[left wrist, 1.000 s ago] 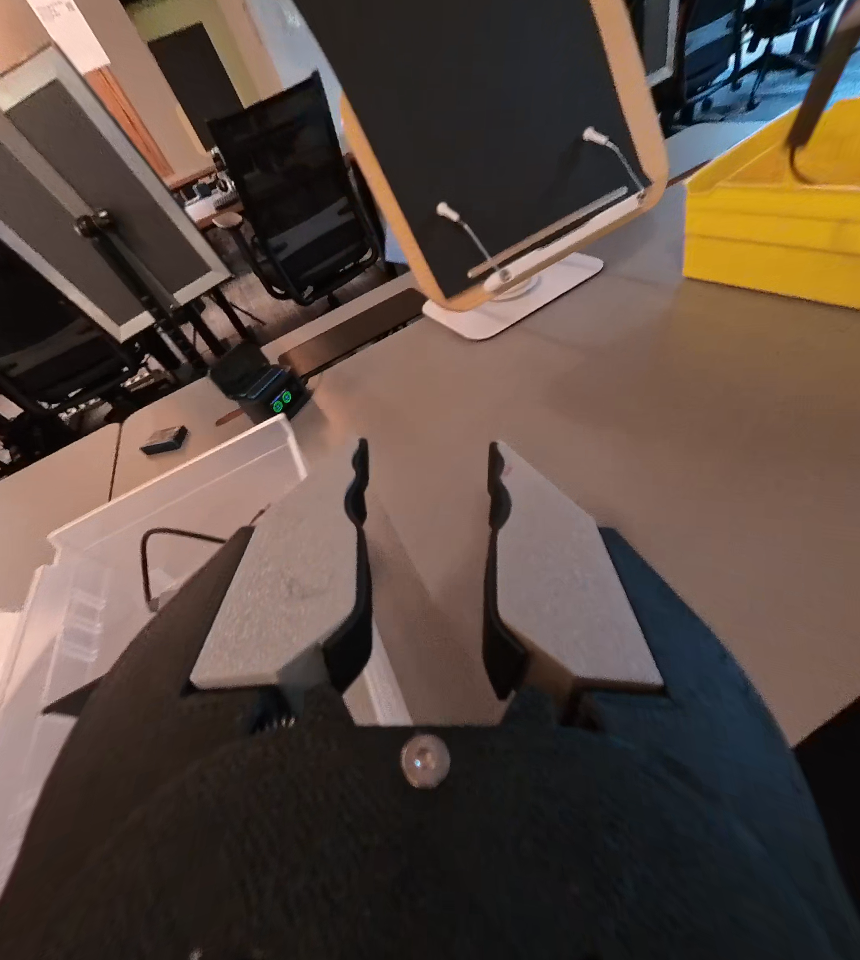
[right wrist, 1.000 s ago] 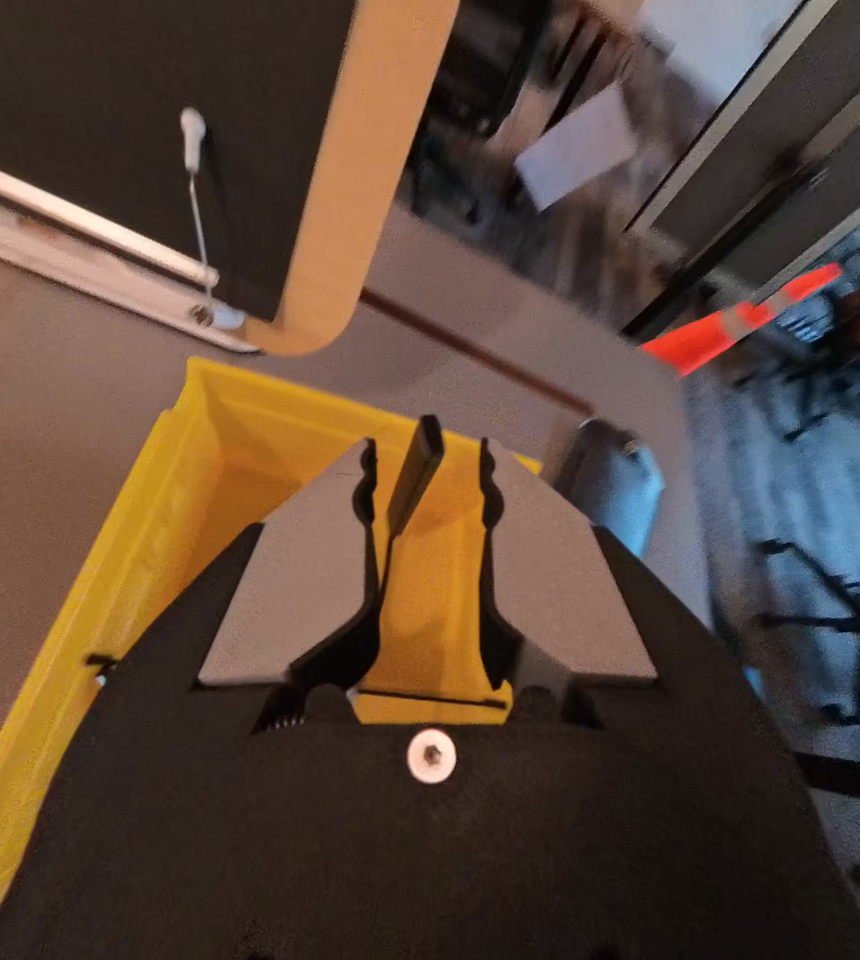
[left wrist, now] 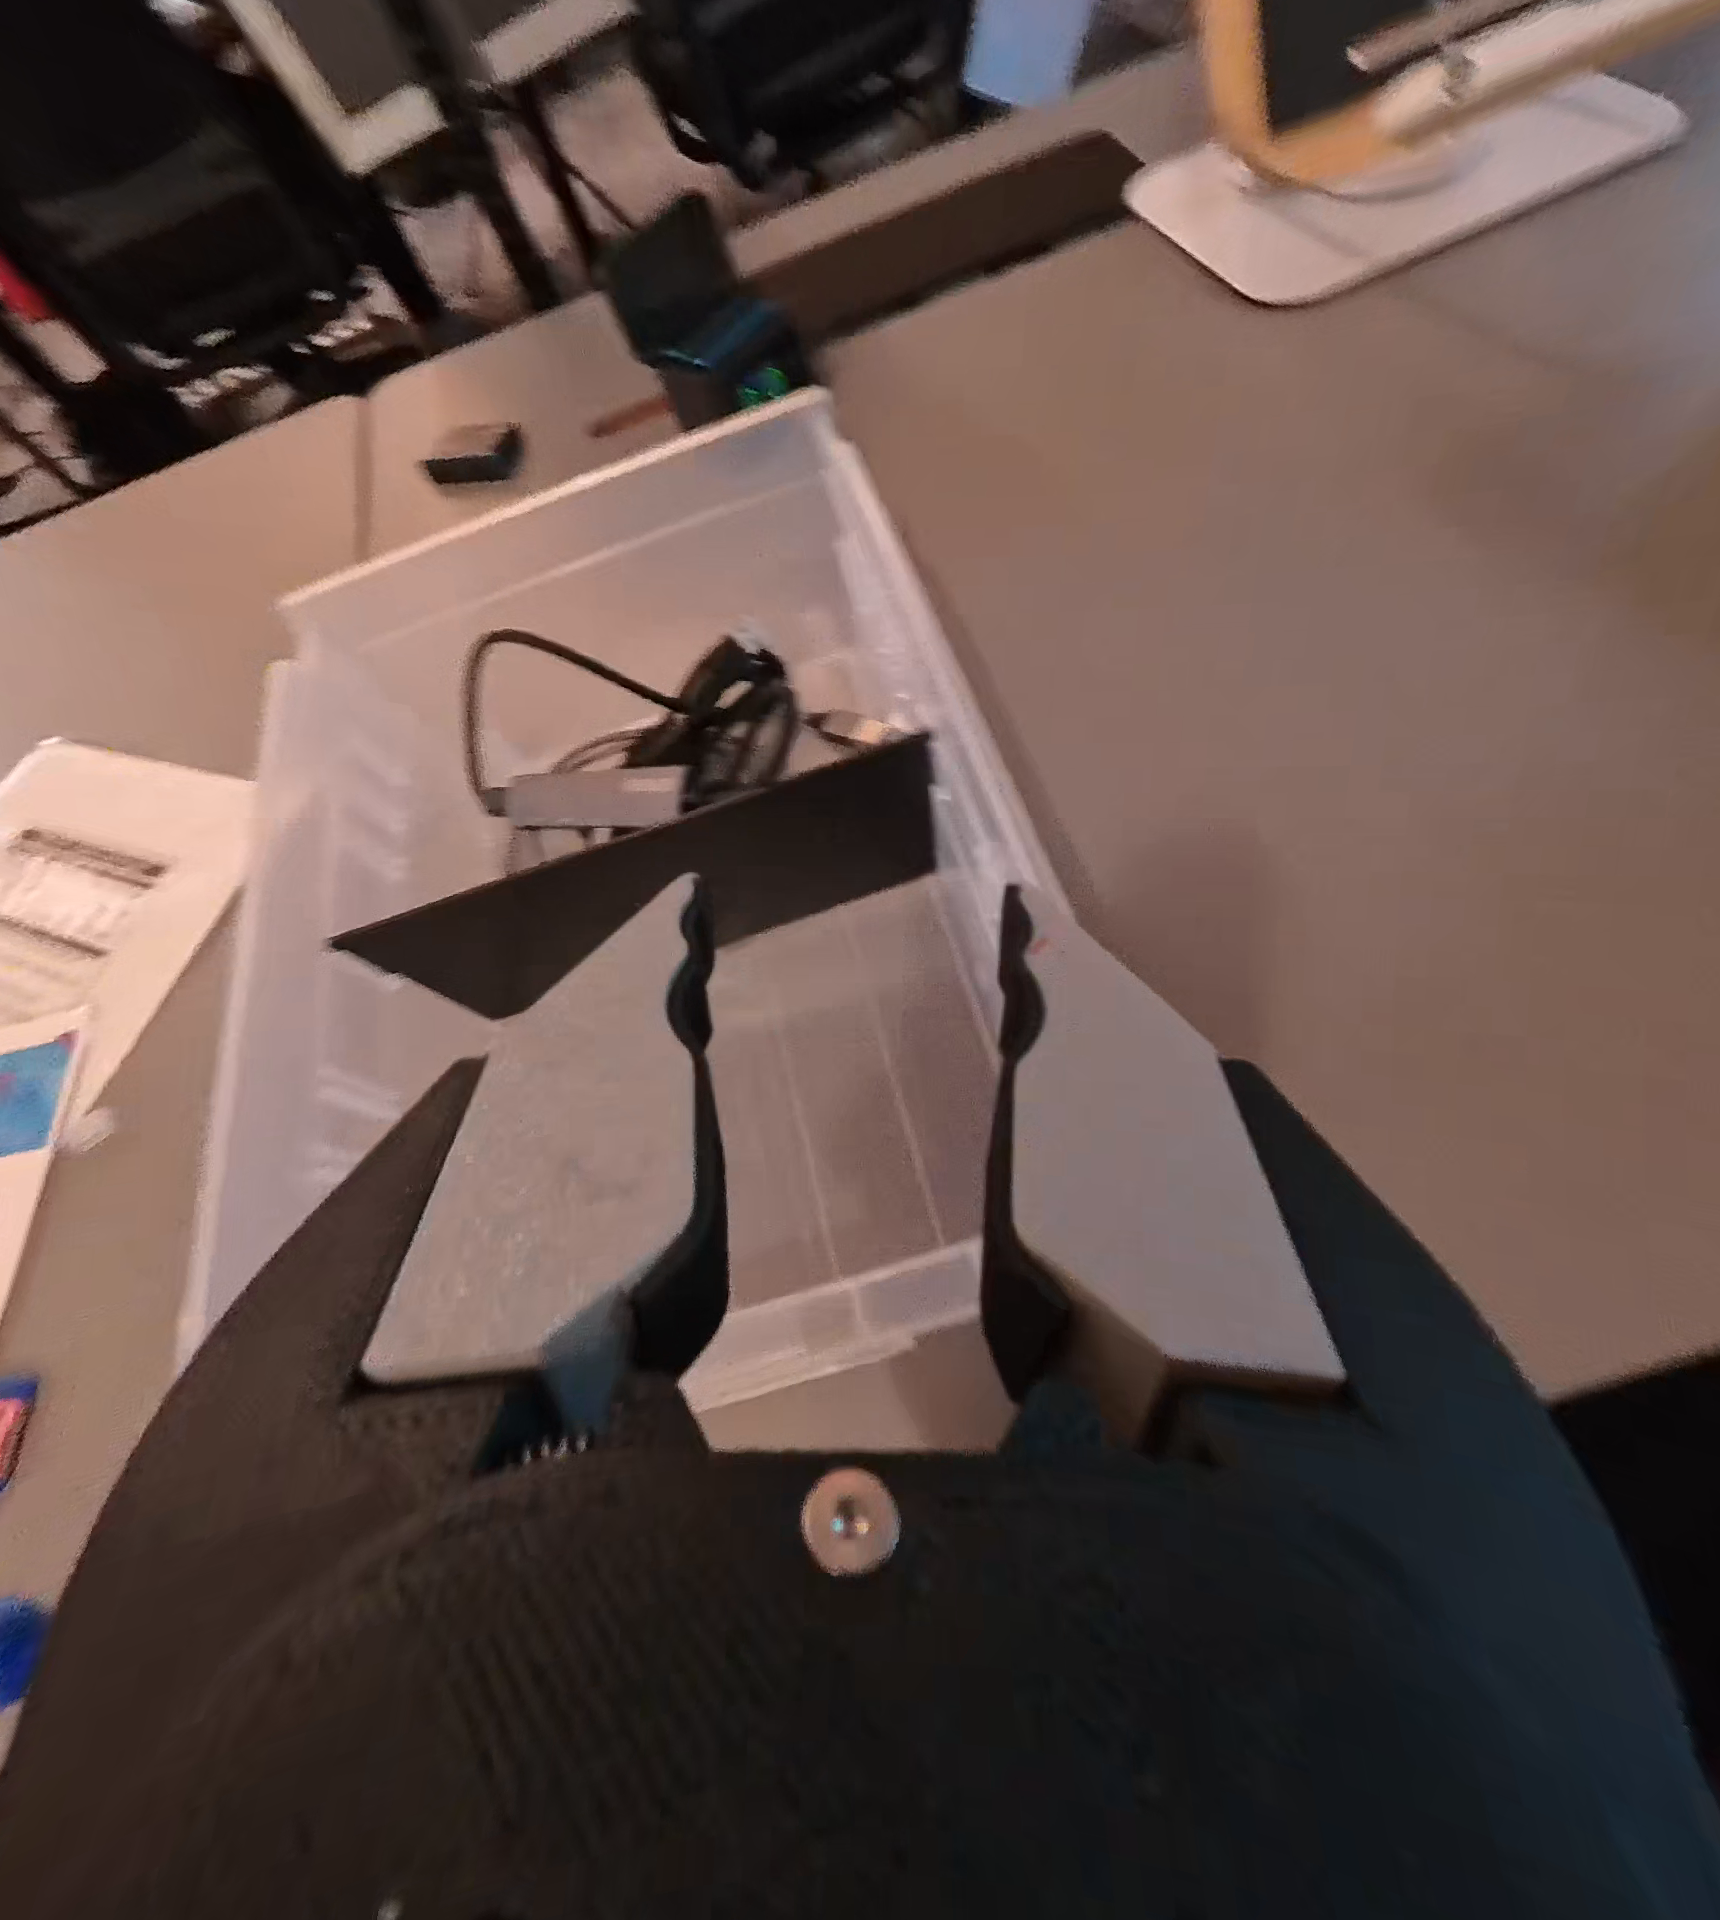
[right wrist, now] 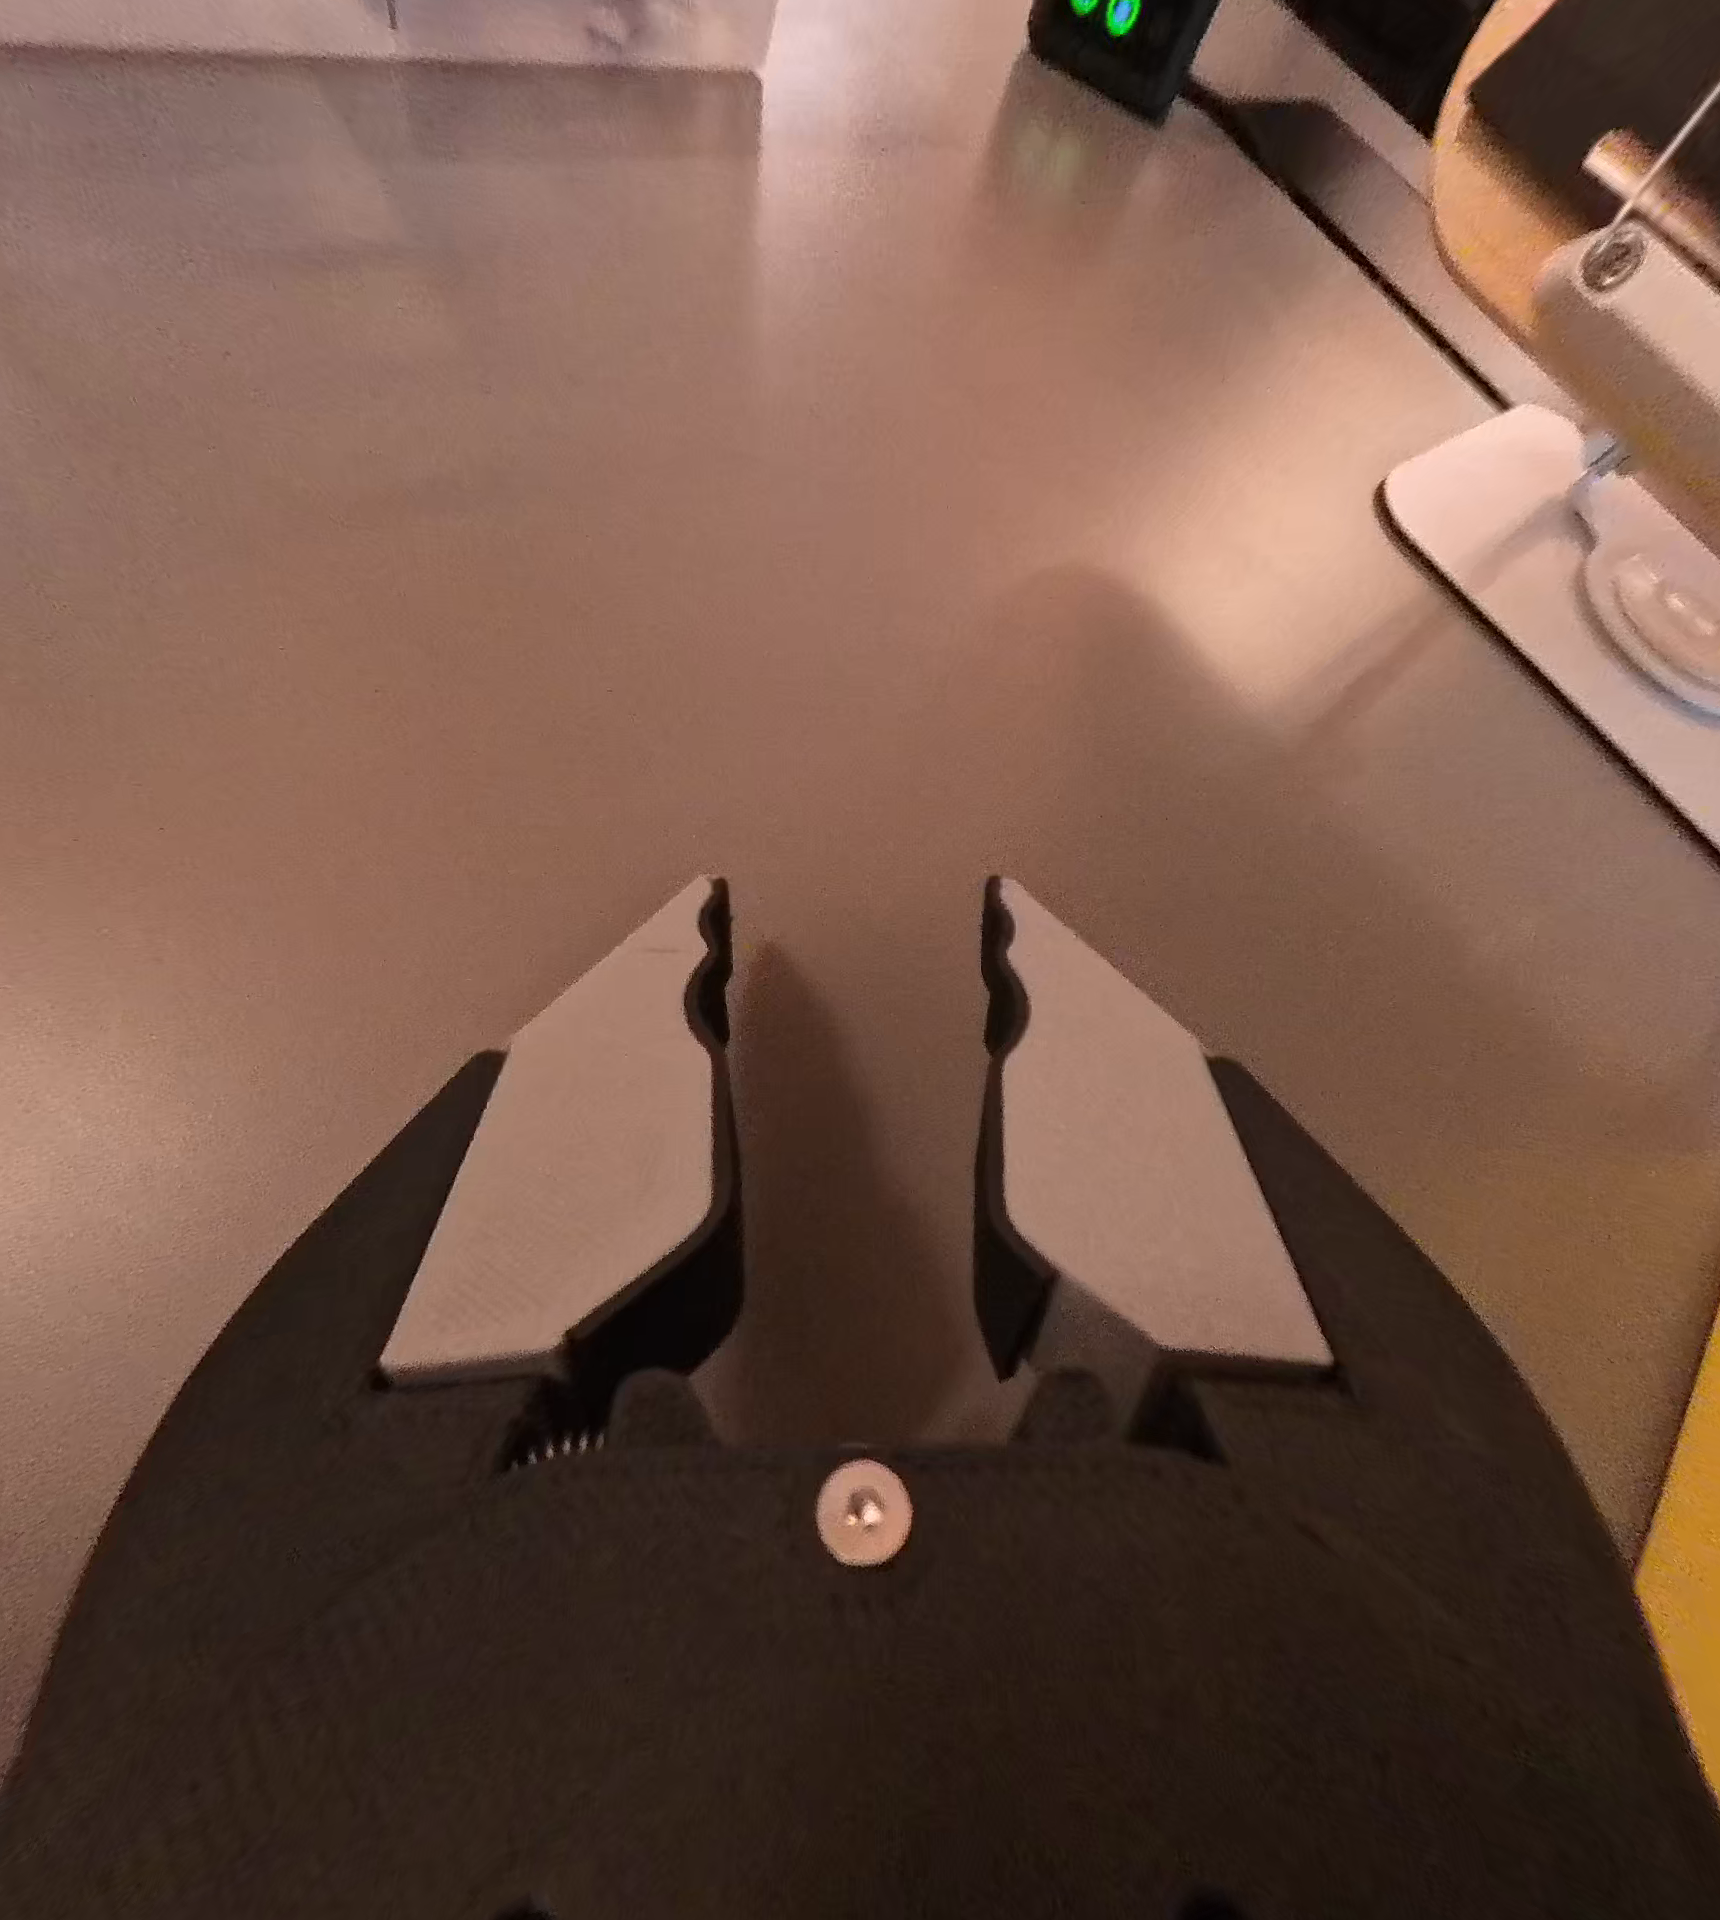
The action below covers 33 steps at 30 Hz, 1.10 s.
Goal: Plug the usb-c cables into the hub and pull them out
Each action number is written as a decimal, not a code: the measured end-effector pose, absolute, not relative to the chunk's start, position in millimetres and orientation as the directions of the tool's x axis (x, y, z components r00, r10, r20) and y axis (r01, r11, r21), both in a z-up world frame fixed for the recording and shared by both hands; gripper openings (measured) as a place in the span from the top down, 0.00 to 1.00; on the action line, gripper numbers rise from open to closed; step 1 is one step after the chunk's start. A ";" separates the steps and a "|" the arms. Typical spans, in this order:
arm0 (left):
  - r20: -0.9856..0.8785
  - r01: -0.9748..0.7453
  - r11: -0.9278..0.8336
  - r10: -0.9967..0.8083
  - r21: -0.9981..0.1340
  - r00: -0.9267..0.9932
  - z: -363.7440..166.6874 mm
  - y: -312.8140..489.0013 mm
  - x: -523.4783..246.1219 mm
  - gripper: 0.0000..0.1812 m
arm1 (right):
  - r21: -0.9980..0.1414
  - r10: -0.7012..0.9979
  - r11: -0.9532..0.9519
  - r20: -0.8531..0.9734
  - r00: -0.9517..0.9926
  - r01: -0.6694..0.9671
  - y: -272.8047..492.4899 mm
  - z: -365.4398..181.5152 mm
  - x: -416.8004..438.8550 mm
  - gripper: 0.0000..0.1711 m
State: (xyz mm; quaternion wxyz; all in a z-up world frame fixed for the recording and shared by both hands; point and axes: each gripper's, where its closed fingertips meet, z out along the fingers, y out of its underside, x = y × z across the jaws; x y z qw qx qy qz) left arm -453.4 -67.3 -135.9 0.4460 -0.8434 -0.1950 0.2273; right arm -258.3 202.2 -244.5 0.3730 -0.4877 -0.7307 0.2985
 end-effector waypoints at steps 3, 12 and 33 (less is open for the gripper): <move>-0.206 0.135 -0.474 0.598 -0.870 0.775 -124.6 -75.0 -473.4 0.72 | -0.817 0.933 0.352 0.266 -0.242 0.457 201.9 -239.6 -256.9 0.74; -0.334 0.082 -0.800 0.339 -0.594 0.880 -126.3 -6.9 -551.5 0.74 | -0.700 0.874 0.483 0.417 -0.248 0.525 200.8 -258.3 -258.9 0.72; -0.131 0.695 -0.708 0.683 0.121 0.719 -249.0 -60.8 -603.4 0.56 | -0.704 0.865 0.502 0.407 -0.295 0.501 192.0 -258.0 -250.6 0.71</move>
